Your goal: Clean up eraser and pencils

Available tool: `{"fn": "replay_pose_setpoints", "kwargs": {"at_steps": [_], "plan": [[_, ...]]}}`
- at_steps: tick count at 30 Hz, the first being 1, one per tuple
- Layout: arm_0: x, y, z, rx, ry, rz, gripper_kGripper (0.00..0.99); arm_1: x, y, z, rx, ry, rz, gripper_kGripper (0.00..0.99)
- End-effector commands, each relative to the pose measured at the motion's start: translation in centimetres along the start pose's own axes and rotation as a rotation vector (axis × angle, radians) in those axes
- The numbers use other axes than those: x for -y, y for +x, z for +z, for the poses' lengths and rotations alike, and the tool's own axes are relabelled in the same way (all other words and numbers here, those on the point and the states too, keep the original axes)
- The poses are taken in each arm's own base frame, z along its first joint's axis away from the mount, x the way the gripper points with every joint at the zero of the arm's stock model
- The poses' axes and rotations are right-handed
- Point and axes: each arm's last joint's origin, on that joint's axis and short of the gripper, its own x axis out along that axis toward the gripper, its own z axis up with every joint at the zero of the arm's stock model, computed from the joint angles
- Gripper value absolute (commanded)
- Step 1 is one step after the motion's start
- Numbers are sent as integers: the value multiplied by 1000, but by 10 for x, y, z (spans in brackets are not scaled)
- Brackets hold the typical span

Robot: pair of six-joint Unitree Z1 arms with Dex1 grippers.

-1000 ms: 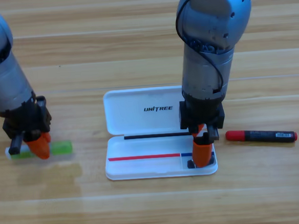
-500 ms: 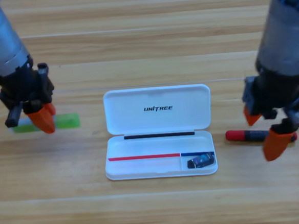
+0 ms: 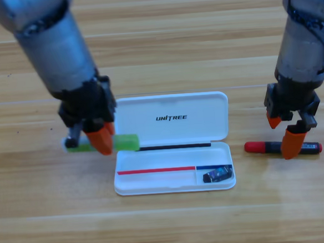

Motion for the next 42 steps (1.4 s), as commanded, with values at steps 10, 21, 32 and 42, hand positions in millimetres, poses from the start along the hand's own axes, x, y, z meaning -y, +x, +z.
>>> {"fn": "replay_pose_setpoints", "kwargs": {"at_steps": [10, 21, 32, 42], "plan": [[6, 70, 59, -88, 37, -82, 0, 28, 80, -13, -123, 34, 100, 727], [7, 77, 64, -96, 32, -89, 0, 28, 91, -18, -140, 26, 129, 341], [8, 78, 68, -94, 28, -85, 0, 25, 95, -23, -157, 17, 146, 0], [4, 88, 83, -81, 18, -79, 0, 8, 49, -30, -109, 16, 73, 0]]}}
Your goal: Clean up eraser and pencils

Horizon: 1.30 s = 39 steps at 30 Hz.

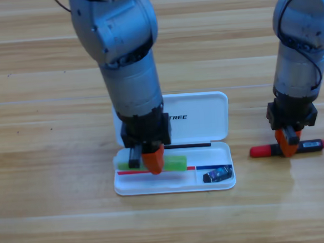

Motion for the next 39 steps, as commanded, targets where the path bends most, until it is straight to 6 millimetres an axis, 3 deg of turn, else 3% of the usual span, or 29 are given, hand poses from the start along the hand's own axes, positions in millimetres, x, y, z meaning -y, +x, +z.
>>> {"fn": "replay_pose_setpoints", "kwargs": {"at_steps": [1, 8, 35, 36, 39], "plan": [[2, 35, 15, -52, 10, -42, 0, -13, 3, -22, -24, 22, 33, 0], [-1, 42, 18, -58, 8, -40, 0, -25, -20, -26, 13, 17, -5, 0], [0, 35, 17, -52, -5, -25, 0, -29, -22, -24, 2, 5, -16, 0], [0, 35, 17, -53, -6, -24, 21, -29, -22, -24, 1, 5, -14, 0], [0, 36, 16, -61, -6, -26, 382, -29, -22, -24, -2, 5, -16, 0]]}}
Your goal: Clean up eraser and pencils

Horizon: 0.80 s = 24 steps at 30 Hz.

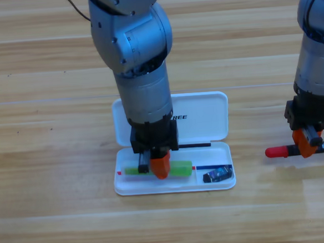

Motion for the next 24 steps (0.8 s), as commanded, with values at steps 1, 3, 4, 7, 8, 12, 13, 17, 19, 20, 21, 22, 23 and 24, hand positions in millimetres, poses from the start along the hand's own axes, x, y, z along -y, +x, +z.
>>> {"fn": "replay_pose_setpoints", "kwargs": {"at_steps": [1, 3, 4, 7, 8, 12, 13, 17, 19, 20, 21, 22, 23, 24], "plan": [[5, 17, 6, -42, 2, -12, 546, -2, 3, -6, -11, 2, 1, 0], [5, 17, 6, -42, -1, -12, 877, -3, 3, -6, -15, 2, 1, 0], [5, 17, 5, -44, -1, -10, 957, -3, 3, -6, -19, 1, -1, 0], [5, 15, 5, -43, -2, -7, 990, -4, 3, -6, -25, -2, -6, 0], [5, 14, 5, -40, -2, -5, 990, -5, 1, -6, -23, -4, -10, 0], [7, 7, 4, -33, 0, 3, 990, -19, -15, -3, -3, -27, -34, 0], [8, 4, 3, -28, 0, 5, 990, -23, -21, -2, 6, -35, -43, 0], [18, -25, -8, -15, 4, 17, 990, -40, -40, 7, 30, -59, -65, 0], [28, -48, -19, 0, 11, 43, 990, -46, -48, 15, 37, -70, -73, 0], [34, -61, -26, 14, 16, 57, 990, -48, -52, 19, 43, -73, -76, 0], [41, -74, -33, 27, 27, 68, 990, -49, -55, 24, 48, -75, -76, 0], [46, -86, -42, 35, 29, 81, 990, -50, -58, 30, 50, -77, -76, 0], [52, -100, -52, 46, 26, 98, 990, -49, -60, 36, 52, -78, -73, 0], [55, -112, -63, 56, 22, 112, 990, -48, -61, 43, 56, -77, -67, 0]]}}
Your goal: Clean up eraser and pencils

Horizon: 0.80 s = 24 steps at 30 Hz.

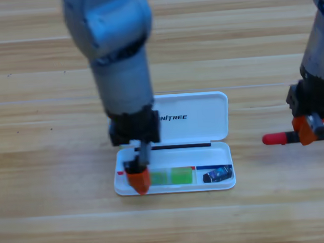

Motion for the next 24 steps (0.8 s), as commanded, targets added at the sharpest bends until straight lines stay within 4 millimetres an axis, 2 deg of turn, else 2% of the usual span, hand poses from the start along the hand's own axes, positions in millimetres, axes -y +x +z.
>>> {"fn": "replay_pose_setpoints", "kwargs": {"at_steps": [1, 3, 6, 13, 18, 24], "plan": [[36, -82, -54, 74, 24, 94, 990, -16, -13, 45, 16, -63, 22, 0], [42, -102, -81, 98, 10, 127, 990, -10, -9, 62, 20, -62, 28, 0], [43, -118, -120, 114, -18, 158, 990, 2, 4, 87, 19, -57, 32, 0], [39, -131, -198, 148, -67, 181, 990, 22, 34, 137, 14, -63, 33, 0], [34, -126, -231, 171, -91, 160, 990, 29, 54, 164, 6, -77, 31, 0], [32, -122, -245, 172, -94, 147, 990, 26, 66, 181, 2, -97, 28, 0]]}}
